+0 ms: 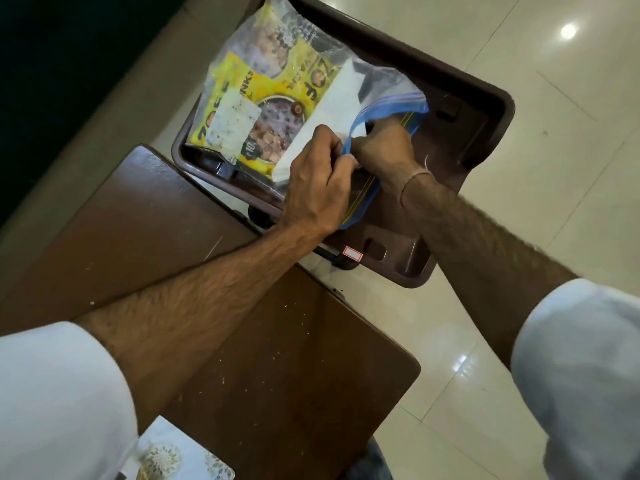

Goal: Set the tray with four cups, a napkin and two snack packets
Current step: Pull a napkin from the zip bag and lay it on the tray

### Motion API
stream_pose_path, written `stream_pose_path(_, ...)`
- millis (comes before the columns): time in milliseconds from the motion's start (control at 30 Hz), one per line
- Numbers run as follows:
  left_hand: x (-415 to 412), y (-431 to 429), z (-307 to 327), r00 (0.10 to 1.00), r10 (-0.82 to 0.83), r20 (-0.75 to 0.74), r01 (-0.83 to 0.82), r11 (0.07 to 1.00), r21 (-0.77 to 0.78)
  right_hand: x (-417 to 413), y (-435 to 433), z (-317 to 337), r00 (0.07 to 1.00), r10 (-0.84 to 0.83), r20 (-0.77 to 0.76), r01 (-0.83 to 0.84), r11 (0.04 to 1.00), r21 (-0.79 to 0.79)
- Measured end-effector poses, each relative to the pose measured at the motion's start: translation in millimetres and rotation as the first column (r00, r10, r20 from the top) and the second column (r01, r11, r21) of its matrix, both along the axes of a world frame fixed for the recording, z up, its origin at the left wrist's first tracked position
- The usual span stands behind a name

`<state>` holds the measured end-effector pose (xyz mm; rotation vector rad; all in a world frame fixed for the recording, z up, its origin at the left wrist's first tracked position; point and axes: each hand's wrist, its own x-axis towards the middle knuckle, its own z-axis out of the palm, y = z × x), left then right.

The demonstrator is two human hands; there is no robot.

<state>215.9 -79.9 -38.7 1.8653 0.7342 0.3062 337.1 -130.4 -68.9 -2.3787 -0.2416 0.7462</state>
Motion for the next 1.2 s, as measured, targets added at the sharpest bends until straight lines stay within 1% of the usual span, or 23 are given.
stream_pose_path(67, -2, 1, -1, 1.000, -0.001, -0.005, 0.001, 1.000, -0.003, -2, 1, -1, 0.998, 0.060, -0.018, -0.060, 0.998, -0.010)
stream_pose_path(100, -4, 1, -1, 1.000, 0.002, -0.009, -0.002, 1.000, -0.006, -3, 1, -1, 0.997, 0.066, -0.036, -0.065, 0.998, 0.011)
stream_pose_path(167, -5, 1, -1, 1.000, 0.015, -0.017, -0.015, 1.000, -0.006, -8, -5, 6, 0.997, 0.024, -0.077, -0.017, 0.996, 0.090)
stream_pose_path(267, -8, 2, 1, 0.997, 0.048, -0.060, -0.048, 0.999, 0.003, -13, -27, 20, 0.972, -0.145, -0.183, 0.186, 0.955, 0.230)
stream_pose_path(333, -10, 4, 0, 0.993, 0.063, -0.095, -0.063, 0.998, 0.001, -17, -50, 32, 0.930, -0.247, -0.273, 0.327, 0.894, 0.307)
stream_pose_path(400, -13, 6, 1, 0.991, 0.065, -0.114, -0.070, 0.997, -0.040, -22, -76, 46, 0.881, -0.291, -0.373, 0.426, 0.830, 0.360)
stream_pose_path(467, -19, 5, 8, 0.992, 0.054, -0.113, -0.065, 0.993, -0.103, -26, -101, 65, 0.848, -0.274, -0.455, 0.471, 0.782, 0.408)
stream_pose_path(533, -27, 1, 20, 0.997, 0.008, -0.077, -0.022, 0.983, -0.182, -33, -119, 83, 0.832, -0.222, -0.508, 0.473, 0.762, 0.443)
stream_pose_path(633, -48, -9, 44, 0.997, -0.069, 0.028, 0.075, 0.938, -0.340, -52, -132, 107, 0.832, -0.143, -0.537, 0.454, 0.732, 0.508)
stream_pose_path(700, -68, -17, 60, 0.993, -0.088, 0.079, 0.113, 0.900, -0.421, -71, -132, 116, 0.827, -0.094, -0.554, 0.431, 0.739, 0.518)
stream_pose_path(733, -81, -20, 68, 0.993, -0.087, 0.076, 0.111, 0.904, -0.414, -82, -129, 119, 0.818, -0.076, -0.570, 0.423, 0.751, 0.508)
stream_pose_path(800, -111, -23, 79, 0.998, -0.064, 0.027, 0.069, 0.946, -0.317, -108, -120, 121, 0.789, -0.042, -0.613, 0.424, 0.759, 0.494)
stream_pose_path(833, -128, -23, 83, 0.999, -0.038, -0.001, 0.037, 0.964, -0.265, -122, -115, 120, 0.770, -0.015, -0.638, 0.427, 0.755, 0.497)
stream_pose_path(900, -159, -20, 89, 0.998, 0.035, -0.045, -0.044, 0.975, -0.220, -150, -104, 119, 0.726, 0.029, -0.688, 0.434, 0.756, 0.490)
stream_pose_path(933, -177, -18, 92, 0.995, 0.077, -0.062, -0.089, 0.972, -0.217, -164, -96, 119, 0.728, 0.045, -0.684, 0.404, 0.778, 0.481)
stream_pose_path(967, -194, -15, 94, 0.990, 0.110, -0.085, -0.127, 0.967, -0.222, -177, -89, 121, 0.788, 0.066, -0.612, 0.313, 0.813, 0.491)
stream_pose_path(1000, -212, -11, 97, 0.985, 0.131, -0.109, -0.153, 0.964, -0.220, -187, -82, 123, 0.895, 0.114, -0.432, 0.135, 0.852, 0.506)
stream_pose_path(1033, -227, -9, 99, 0.982, 0.134, -0.130, -0.158, 0.966, -0.204, -193, -75, 126, 0.962, 0.216, -0.166, -0.111, 0.866, 0.488)
stream_pose_path(1067, -244, -8, 102, 0.980, 0.133, -0.145, -0.158, 0.972, -0.174, -199, -67, 128, 0.914, 0.381, 0.136, -0.403, 0.821, 0.406)
stream_pose_path(1100, -260, -6, 104, 0.980, 0.129, -0.155, -0.150, 0.979, -0.136, -204, -57, 132, 0.748, 0.542, 0.382, -0.653, 0.702, 0.284)
stream_pose_path(1133, -275, -6, 106, 0.979, 0.126, -0.162, -0.142, 0.986, -0.089, -210, -46, 138, 0.547, 0.676, 0.493, -0.817, 0.558, 0.142)
stream_pose_path(1167, -290, -6, 108, 0.978, 0.127, -0.165, -0.136, 0.990, -0.040, -218, -33, 145, 0.371, 0.787, 0.493, -0.910, 0.415, 0.023)
stream_pose_path(1200, -302, -7, 109, 0.979, 0.126, -0.160, -0.126, 0.992, 0.006, -225, -21, 150, 0.223, 0.865, 0.449, -0.956, 0.283, -0.071)
